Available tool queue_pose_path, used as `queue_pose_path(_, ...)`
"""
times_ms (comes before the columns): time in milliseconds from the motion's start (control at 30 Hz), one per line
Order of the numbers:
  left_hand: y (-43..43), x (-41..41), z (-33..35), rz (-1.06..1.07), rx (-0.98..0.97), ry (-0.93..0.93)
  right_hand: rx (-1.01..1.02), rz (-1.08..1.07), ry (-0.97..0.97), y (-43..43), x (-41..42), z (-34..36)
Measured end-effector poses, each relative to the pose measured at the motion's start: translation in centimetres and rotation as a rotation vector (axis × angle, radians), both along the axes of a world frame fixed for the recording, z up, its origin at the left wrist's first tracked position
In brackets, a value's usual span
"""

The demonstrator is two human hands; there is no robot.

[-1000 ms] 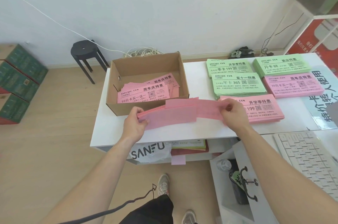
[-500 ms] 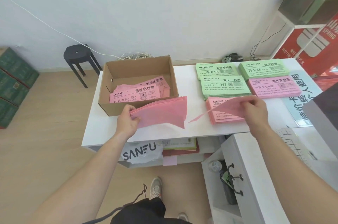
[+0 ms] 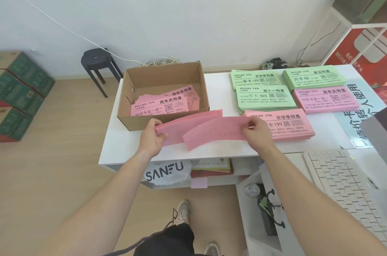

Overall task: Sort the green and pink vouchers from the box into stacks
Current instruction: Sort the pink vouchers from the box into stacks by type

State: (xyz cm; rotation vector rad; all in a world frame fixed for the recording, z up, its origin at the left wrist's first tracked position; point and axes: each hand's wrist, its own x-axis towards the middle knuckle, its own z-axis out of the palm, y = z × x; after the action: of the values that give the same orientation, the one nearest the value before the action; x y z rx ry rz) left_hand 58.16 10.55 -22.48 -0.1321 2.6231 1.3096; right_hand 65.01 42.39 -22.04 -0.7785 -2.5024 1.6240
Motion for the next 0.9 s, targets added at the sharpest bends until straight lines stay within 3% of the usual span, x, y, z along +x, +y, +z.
queue_pose_path(367,-1.6,-0.2,-0.6,-0.143,0.033,-0.037,-0.122,-0.003,0.0,-3.6,-2.6,-2.9)
queue_pose_path(733,-1.6,-0.1,0.7,-0.218,-0.005,-0.073,-0.042,0.18,-0.072,-4.5,-3.7,-3.4)
queue_pose_path(900,-2.7,0.1,0.7,-0.193,0.116,-0.132,-0.037,0.173,-0.051,-4.3,-4.2,-4.7)
